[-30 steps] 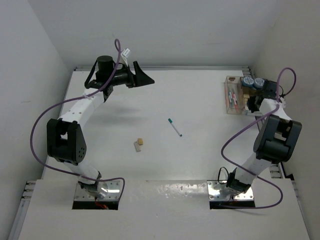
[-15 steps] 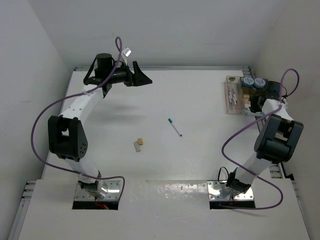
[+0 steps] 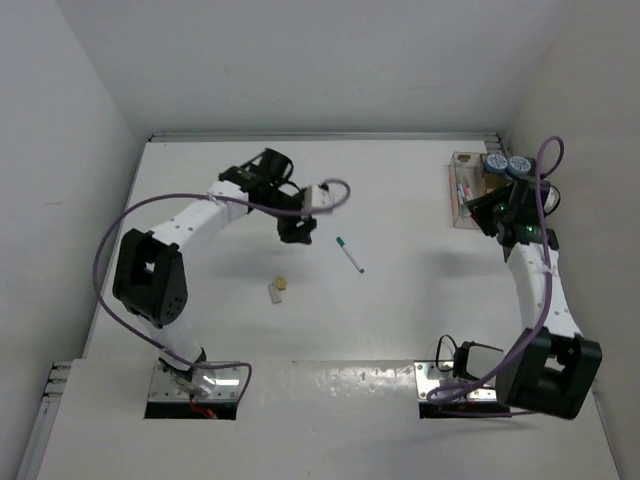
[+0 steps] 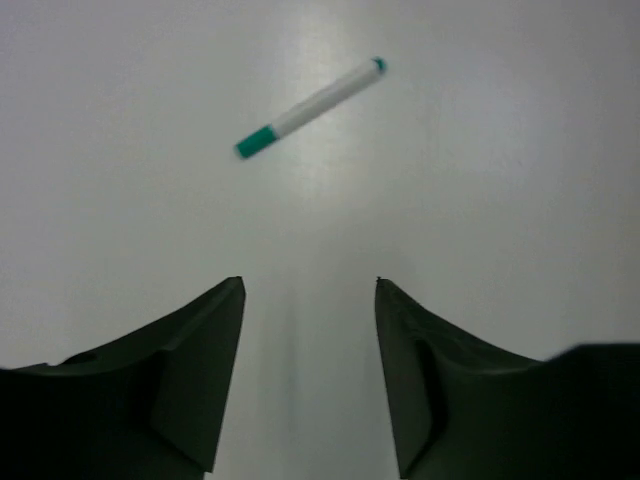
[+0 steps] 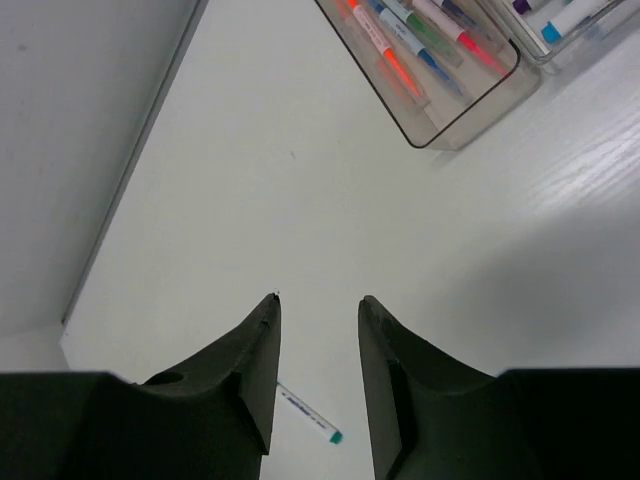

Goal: Sort the stationery into containers
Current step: Pick up the pen from the center of the board.

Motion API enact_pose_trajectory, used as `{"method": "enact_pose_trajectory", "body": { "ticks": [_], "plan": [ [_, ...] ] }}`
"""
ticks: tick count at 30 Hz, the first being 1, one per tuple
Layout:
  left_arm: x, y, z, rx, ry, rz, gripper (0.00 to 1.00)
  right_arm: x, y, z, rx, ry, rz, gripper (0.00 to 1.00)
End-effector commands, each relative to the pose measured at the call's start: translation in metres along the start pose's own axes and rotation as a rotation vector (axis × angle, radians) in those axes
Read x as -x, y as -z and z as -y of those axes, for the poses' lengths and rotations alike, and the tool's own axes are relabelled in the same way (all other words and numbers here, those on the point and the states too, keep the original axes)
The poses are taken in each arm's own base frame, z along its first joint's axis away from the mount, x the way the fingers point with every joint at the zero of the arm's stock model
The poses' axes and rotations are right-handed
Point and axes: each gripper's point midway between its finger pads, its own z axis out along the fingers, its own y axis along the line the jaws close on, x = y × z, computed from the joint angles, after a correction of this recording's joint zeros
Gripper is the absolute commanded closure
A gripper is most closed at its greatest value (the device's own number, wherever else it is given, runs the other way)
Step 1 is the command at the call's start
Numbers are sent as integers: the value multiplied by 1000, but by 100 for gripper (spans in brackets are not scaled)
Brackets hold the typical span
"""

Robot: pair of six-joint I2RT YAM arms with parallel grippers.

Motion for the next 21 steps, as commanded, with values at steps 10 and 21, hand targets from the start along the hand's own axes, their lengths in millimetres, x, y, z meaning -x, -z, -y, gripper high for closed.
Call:
{"method": "enact_pose_trajectory", "body": {
  "ticks": [10, 21],
  "plan": [
    [5, -82, 39, -145, -477, -105, 38, -22, 45, 33, 29, 204, 8, 64],
    [-7, -144, 25, -242, -578, -129, 39, -36, 48, 50, 5, 224, -43, 64]
  ]
}}
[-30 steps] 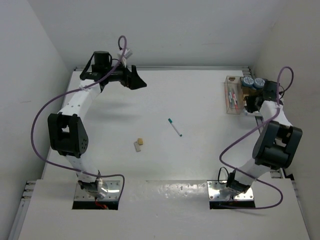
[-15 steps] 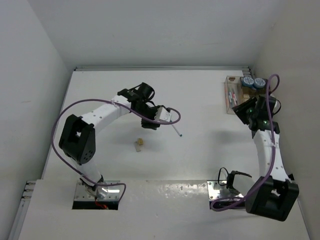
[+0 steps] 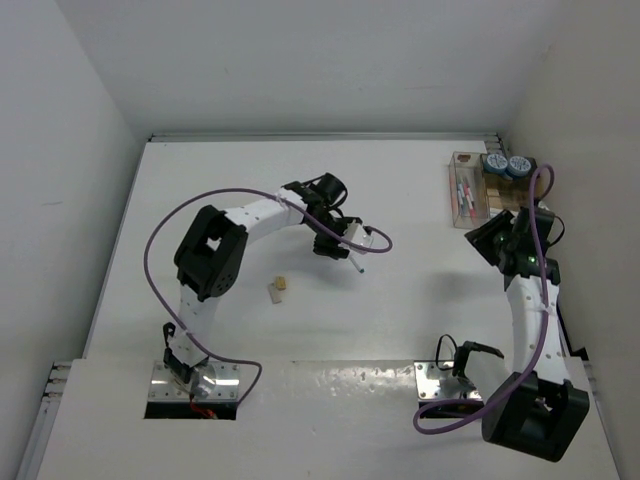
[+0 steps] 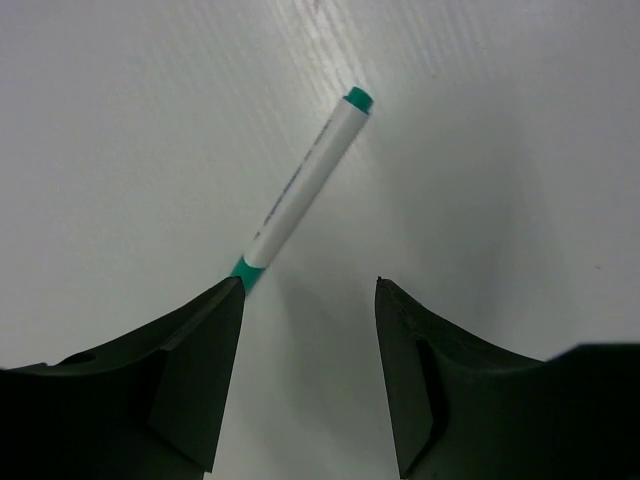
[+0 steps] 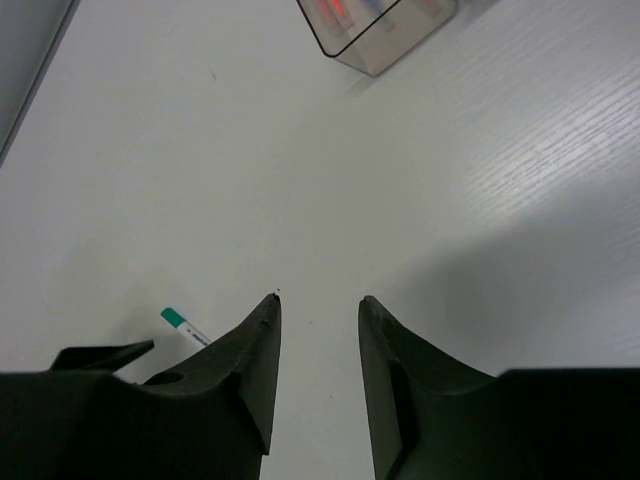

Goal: Sort the stationery into containers
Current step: Pick up the pen from the center of the board.

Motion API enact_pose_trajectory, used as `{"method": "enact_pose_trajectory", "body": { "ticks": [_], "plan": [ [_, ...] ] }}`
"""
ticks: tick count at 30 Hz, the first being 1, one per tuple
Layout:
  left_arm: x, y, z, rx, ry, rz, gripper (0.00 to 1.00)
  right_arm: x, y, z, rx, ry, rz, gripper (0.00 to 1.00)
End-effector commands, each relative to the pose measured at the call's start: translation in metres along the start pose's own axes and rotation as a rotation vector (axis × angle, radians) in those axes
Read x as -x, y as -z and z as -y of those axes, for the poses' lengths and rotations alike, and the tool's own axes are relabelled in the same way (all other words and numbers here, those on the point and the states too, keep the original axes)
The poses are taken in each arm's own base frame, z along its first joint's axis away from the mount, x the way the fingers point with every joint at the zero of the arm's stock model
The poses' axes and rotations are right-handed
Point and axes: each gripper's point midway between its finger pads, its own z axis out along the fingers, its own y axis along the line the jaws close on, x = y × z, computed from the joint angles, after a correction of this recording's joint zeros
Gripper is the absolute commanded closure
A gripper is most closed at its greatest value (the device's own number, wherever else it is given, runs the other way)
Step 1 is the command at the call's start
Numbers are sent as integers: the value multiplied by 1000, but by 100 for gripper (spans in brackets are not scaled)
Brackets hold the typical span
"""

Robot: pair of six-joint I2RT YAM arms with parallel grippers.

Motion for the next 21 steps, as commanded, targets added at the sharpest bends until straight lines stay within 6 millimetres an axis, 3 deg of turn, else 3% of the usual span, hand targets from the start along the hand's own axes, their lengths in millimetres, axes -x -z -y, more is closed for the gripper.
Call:
{"method": "enact_pose_trajectory", "body": {
  "ticks": [1, 5, 16, 19, 21],
  "plan": [
    [15, 1, -27, 36, -97, 35, 39, -2, 3, 0, 21, 38, -5, 64],
    [8, -8, -37, 38, -130, 20, 40, -8, 5, -1, 43, 69, -27, 64],
    [-30, -43, -18, -93, -190, -52, 45, -30, 9, -8, 131, 158, -130, 66],
    [-36, -48, -12, -142, -189, -68, 53, -31, 11, -9, 143, 176, -144, 66],
    [-40, -50, -8, -168, -180, -92, 65, -35, 13, -14, 177, 188, -166, 67]
  ]
}}
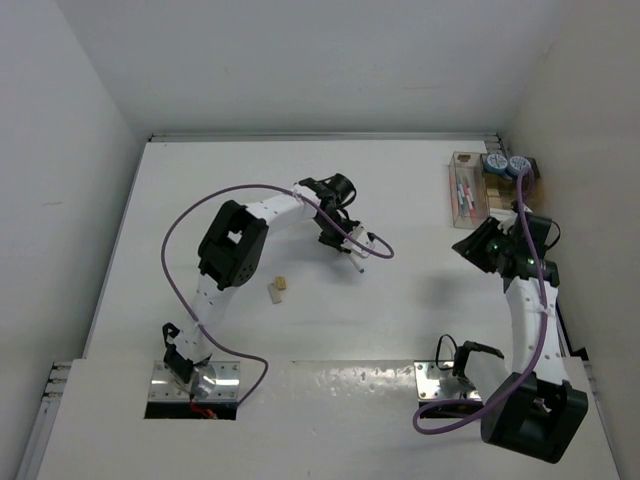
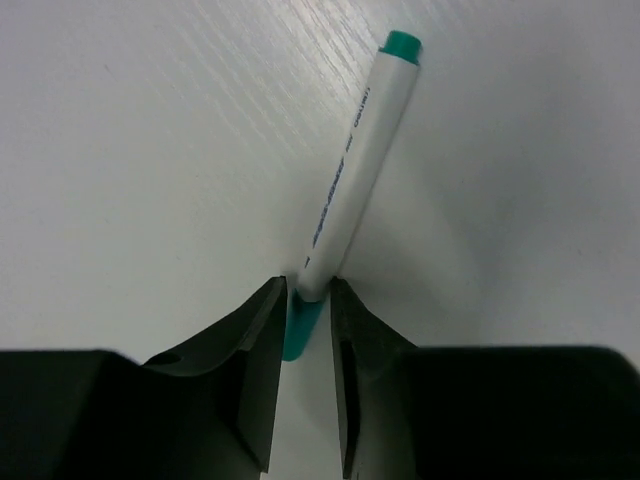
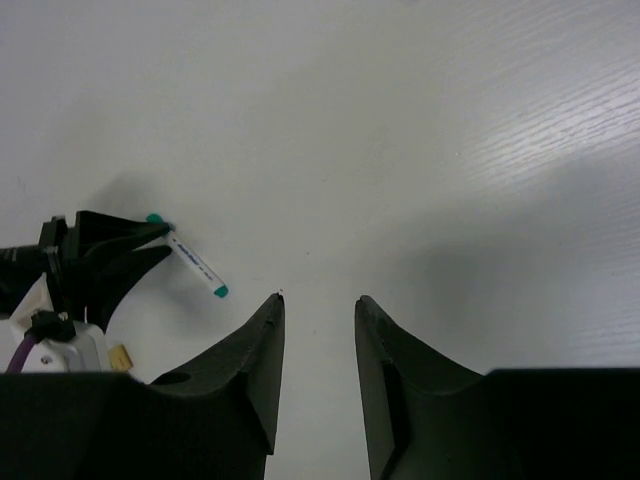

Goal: Sort the stationery into containers
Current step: Pick up the pen from the center of the board.

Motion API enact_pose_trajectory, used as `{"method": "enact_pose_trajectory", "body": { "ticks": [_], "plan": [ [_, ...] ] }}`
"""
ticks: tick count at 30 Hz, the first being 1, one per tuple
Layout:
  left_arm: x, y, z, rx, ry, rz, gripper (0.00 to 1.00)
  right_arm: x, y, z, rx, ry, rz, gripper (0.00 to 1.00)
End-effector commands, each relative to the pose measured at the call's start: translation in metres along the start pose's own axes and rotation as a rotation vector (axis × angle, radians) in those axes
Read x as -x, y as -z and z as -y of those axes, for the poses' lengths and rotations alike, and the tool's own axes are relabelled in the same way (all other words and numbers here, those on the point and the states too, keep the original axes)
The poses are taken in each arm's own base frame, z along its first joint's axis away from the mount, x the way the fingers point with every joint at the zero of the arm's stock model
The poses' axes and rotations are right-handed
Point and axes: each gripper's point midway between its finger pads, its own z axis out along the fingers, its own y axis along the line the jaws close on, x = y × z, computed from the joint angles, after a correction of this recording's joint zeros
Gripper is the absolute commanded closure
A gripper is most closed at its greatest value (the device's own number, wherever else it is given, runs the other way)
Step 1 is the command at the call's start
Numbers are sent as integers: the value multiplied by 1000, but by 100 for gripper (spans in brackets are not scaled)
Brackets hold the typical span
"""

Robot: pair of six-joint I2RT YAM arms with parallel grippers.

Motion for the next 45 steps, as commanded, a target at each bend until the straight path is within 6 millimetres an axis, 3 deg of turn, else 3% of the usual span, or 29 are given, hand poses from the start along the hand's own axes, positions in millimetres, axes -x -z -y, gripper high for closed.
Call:
{"method": "enact_pose_trajectory", "body": {
  "ticks": [1, 2, 4, 10, 12, 13, 14, 15, 16, 17, 18, 19, 23, 28, 34, 41, 45],
  "plan": [
    [-13, -14, 22, -112, -12, -47, 71, 2, 5, -14, 77, 55, -14, 67],
    [-15, -16, 31, -144, -11, -55, 79, 1, 6, -16, 95, 68, -22, 67],
    [-18, -16, 45, -188, -8, -68, 85, -3, 8, -26, 149, 81, -41, 67],
    [-15, -1, 90, -261, 12, -77, 93, -17, 11, -47, 286, 173, -105, 66],
    [-12, 7, 89, -215, 10, -54, 94, -24, 12, -54, 328, 237, -128, 66],
    [2, 23, 82, -158, -7, -28, 96, -27, 13, -59, 348, 263, -139, 66],
    [3, 22, 88, -123, -21, -16, 98, -32, 14, -62, 365, 274, -162, 68],
    [7, 27, 86, -87, -45, -13, 98, -39, 15, -69, 388, 298, -193, 68],
    [20, 47, 77, -8, -90, -18, 100, -46, 16, -72, 401, 299, -226, 69],
    [27, 53, 64, 78, -143, -17, 100, -59, 16, -80, 428, 305, -281, 70],
    [28, 49, 77, 79, -156, -17, 100, -66, 15, -84, 437, 306, -312, 71],
    [40, 65, 71, 143, -195, -11, 100, -74, 14, -88, 447, 307, -336, 71],
    [77, 90, 57, 280, -253, 36, 100, -112, 13, -111, 493, 308, -430, 65],
    [115, 114, 55, 337, -312, 84, 100, -121, 18, -134, 563, 278, -490, 62],
    [147, 120, 63, 368, -417, 105, 100, -131, 32, -156, 631, 335, -573, 65],
    [158, 121, 61, 371, -469, 116, 100, -148, 45, -163, 681, 393, -646, 65],
    [160, 121, 59, 382, -498, 114, 100, -161, 49, -158, 686, 437, -692, 65]
  ]
}}
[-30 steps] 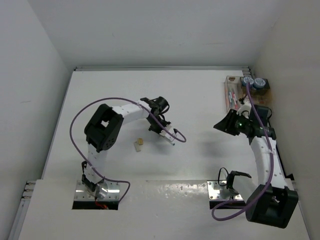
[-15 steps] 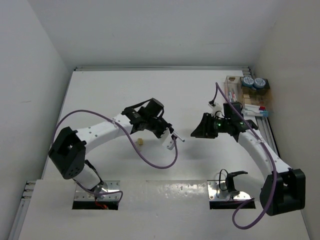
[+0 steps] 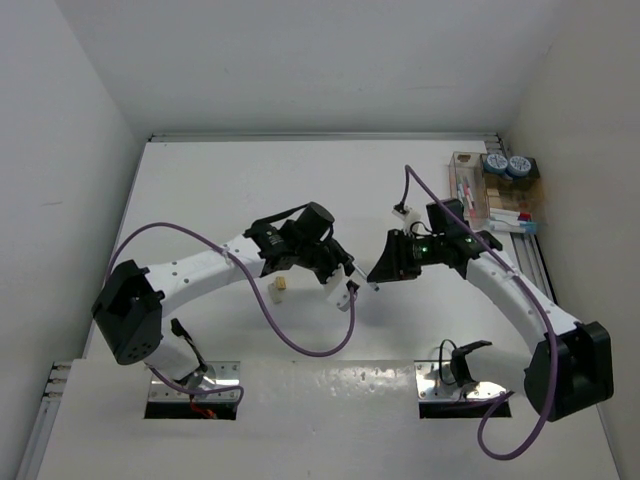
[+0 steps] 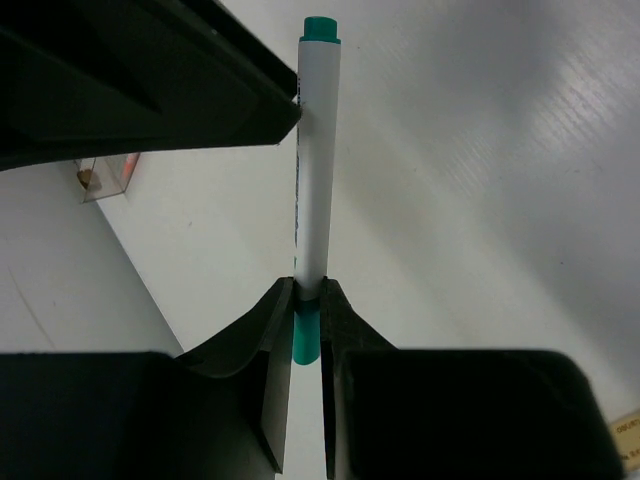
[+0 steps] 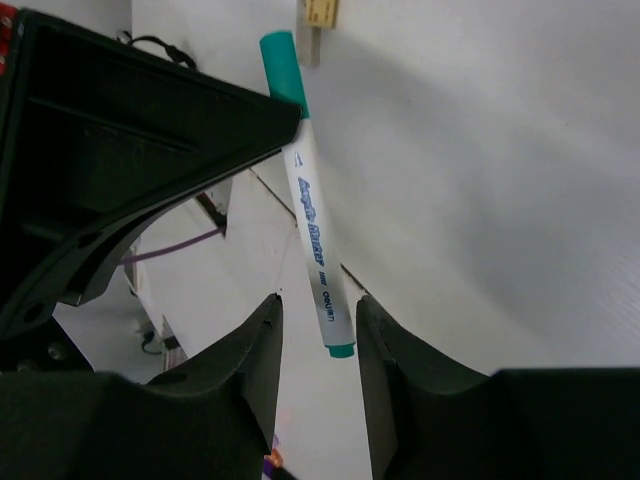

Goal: Sort the stationery into containers
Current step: Pick up the pen from the center of the board.

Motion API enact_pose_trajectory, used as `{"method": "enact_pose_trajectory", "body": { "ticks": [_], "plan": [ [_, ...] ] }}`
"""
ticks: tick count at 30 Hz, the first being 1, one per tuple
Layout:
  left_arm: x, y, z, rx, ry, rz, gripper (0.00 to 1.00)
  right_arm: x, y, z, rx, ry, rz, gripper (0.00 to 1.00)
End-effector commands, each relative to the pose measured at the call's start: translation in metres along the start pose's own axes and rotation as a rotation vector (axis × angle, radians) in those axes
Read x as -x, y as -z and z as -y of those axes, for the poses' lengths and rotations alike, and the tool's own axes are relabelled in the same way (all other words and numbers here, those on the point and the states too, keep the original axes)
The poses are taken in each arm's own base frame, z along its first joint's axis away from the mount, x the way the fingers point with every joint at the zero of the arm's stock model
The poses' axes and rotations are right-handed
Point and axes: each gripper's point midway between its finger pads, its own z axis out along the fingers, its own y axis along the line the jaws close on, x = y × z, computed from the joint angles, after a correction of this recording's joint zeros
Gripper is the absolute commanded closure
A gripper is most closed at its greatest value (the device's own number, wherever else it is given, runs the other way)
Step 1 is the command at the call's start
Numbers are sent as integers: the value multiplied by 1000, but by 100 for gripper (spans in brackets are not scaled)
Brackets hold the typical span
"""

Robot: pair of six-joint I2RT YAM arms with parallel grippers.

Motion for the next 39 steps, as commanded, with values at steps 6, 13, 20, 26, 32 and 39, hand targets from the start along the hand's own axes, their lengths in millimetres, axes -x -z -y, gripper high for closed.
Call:
{"method": "enact_pose_trajectory", "body": {
  "ticks": [6, 13, 20, 26, 32, 39],
  "plan": [
    [18, 9, -18, 74, -109, 46, 100, -13, 0, -9, 16, 86, -73, 66],
    [26, 11, -18, 81, -164, 60, 100, -10, -3, -10, 15, 101, -86, 73],
    [30, 13, -16, 77, -208, 72, 100, -10, -6, -11, 16, 107, -98, 74],
    [30, 12, -19, 105, -190, 60, 97, -8, -5, -13, 19, 121, -100, 100],
    [9, 45, -66, 327, 194, 69, 0, 12, 10, 7, -68, 68, 23, 100],
    [-58, 117, -115, 617, 801, 38, 0, 89, 84, 95, -336, -297, 556, 100]
  ]
}}
